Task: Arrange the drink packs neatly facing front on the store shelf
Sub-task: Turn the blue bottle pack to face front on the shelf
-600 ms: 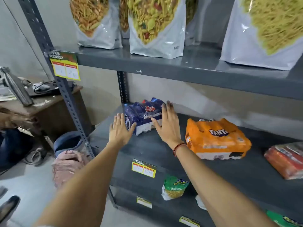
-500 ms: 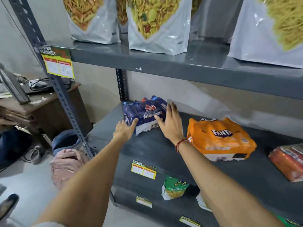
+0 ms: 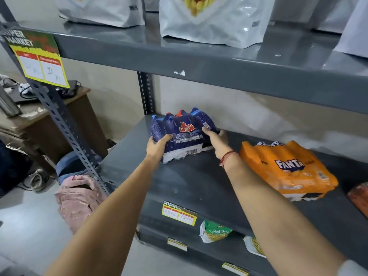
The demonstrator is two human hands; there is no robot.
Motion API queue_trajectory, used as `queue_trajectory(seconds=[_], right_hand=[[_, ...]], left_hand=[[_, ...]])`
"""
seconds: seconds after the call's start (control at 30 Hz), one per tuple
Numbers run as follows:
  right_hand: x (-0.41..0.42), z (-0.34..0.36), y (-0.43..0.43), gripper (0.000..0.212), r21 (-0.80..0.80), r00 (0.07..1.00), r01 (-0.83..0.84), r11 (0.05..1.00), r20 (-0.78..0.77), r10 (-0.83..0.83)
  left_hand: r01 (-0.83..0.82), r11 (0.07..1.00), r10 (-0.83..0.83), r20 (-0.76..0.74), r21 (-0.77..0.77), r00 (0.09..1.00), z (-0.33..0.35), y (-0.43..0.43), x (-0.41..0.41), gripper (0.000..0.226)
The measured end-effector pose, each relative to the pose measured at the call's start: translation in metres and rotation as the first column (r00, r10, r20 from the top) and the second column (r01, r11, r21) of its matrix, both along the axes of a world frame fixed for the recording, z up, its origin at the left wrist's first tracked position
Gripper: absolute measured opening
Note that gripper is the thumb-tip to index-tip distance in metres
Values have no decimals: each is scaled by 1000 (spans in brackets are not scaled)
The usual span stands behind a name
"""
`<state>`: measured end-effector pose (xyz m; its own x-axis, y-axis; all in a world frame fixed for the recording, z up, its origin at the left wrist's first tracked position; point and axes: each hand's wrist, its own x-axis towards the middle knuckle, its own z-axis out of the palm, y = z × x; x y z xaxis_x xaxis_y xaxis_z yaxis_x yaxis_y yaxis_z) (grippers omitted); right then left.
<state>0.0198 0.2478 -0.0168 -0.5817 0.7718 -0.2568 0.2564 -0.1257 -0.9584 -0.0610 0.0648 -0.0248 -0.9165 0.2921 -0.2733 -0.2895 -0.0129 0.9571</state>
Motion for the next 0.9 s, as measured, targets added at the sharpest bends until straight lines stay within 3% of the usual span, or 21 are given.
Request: queue_trajectory(seconds=[0.13, 0.3, 0.43, 0.53, 0.63, 0.73, 0.8, 0.9], right_hand=[[29, -15, -9, 70, 55, 995, -16, 998, -101, 22], [71, -33, -23, 58, 145, 976, -35, 989, -208, 65], [86, -35, -33, 67, 335, 978, -96, 937, -144, 152], [92, -38, -49, 63, 433, 985, -89, 897, -95, 144], [98, -34, -58, 60, 361, 969, -60, 931, -203, 142], [100, -20, -58, 72, 268, 946, -25, 963, -305, 109], [94, -5, -51, 79, 161, 956, -23, 987, -286, 69], [78, 17, -39, 61, -28, 961, -85, 996, -268, 74]], left_hand=[[87, 996, -81, -166, 32, 983, -4, -10, 6, 47], [274, 961, -241, -364, 39, 900, -22, -34, 14, 83], [216, 942, -324, -520, -258, 790, -33, -51, 3, 79], [76, 934, -257, -512, -349, 820, -44, -59, 4, 63], [-85, 952, -78, -503, -293, 861, -55, -62, 24, 47], [-112, 967, -29, -535, -228, 844, -56, -58, 60, 50], [-11, 977, -110, -551, -212, 827, -49, -48, 81, 66], [242, 936, -343, -504, -257, 792, -36, -24, 102, 110]])
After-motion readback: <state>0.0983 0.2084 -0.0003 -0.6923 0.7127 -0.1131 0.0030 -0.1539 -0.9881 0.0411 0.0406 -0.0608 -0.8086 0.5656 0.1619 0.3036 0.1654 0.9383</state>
